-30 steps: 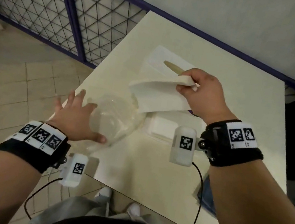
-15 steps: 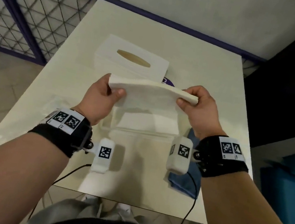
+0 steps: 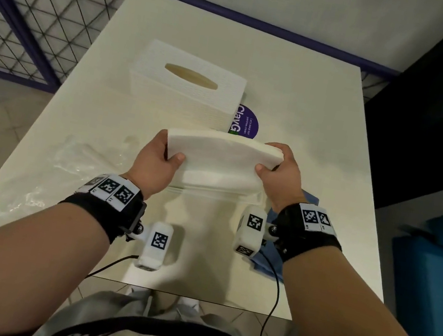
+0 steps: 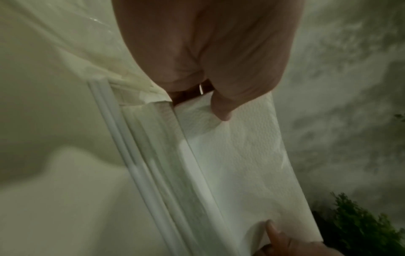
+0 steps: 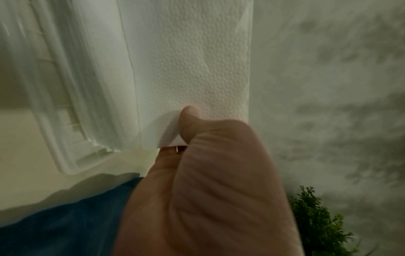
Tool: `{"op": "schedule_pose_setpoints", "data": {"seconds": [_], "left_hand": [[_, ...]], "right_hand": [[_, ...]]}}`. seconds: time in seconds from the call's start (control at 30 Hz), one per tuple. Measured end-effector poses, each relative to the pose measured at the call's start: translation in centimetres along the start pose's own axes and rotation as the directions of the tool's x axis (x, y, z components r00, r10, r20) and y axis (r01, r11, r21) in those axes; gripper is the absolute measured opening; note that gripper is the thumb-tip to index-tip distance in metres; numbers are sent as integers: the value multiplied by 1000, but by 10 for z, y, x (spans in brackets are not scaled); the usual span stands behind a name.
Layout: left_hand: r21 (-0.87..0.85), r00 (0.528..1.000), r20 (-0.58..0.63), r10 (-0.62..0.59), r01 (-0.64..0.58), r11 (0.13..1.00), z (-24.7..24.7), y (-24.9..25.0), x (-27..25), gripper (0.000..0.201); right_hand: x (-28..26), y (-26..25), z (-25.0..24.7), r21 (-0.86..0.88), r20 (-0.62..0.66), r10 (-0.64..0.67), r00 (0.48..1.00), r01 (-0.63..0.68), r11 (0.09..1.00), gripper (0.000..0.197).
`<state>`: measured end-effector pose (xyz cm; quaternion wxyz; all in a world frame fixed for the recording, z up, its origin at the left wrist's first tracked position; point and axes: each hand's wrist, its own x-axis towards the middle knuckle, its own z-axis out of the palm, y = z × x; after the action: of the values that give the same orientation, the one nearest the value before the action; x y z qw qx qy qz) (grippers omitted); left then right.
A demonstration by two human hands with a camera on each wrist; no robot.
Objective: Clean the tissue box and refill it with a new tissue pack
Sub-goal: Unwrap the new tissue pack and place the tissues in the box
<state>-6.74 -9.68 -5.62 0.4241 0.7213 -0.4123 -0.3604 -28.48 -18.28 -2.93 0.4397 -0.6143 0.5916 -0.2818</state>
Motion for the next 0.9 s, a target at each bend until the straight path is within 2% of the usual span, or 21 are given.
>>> {"op": "schedule_pose_setpoints", "data": {"seconds": [0.07,0.2,0.3,0.37,0.53,0.67,0.73,0.83,0.9], "left_hand": [[81,1000,-1,19,-19,997,1,1,0,34],[81,996,-67,60,-54,995,-5,12,0,29],[51,989,-134,60,-54,997,-14,20,3,20],[62,986,-164,32,-22,998,-17,20,5,21],[203,991,-131,-38,64,977,-10,6,3,25],[260,993,-107,-48,75,963,-6,-2,5,52],[296,994,-94,-63,88,951,-5,-3,6,58],[371,985,-36,-171,172,913,-3,-5,7,52],[428,980,8,-200,178,886,-1,-8,6,39]], "right_hand": [[2,0,2,-43,-9,28,1000,-28,999,40],[9,-11,0,-28,-52,-6,999,4,1000,34],[17,-20,-5,27,-73,9,997,-7,1000,41],[20,-19,-7,70,-57,48,997,-44,997,47],[20,-3,2,49,-1,186,983,-186,981,56],[18,8,6,-204,-17,148,989,-149,968,55],[17,12,9,-255,20,172,985,-161,953,53],[17,18,12,-226,43,284,958,-268,936,49],[15,19,12,-186,65,323,944,-306,934,45]]}}
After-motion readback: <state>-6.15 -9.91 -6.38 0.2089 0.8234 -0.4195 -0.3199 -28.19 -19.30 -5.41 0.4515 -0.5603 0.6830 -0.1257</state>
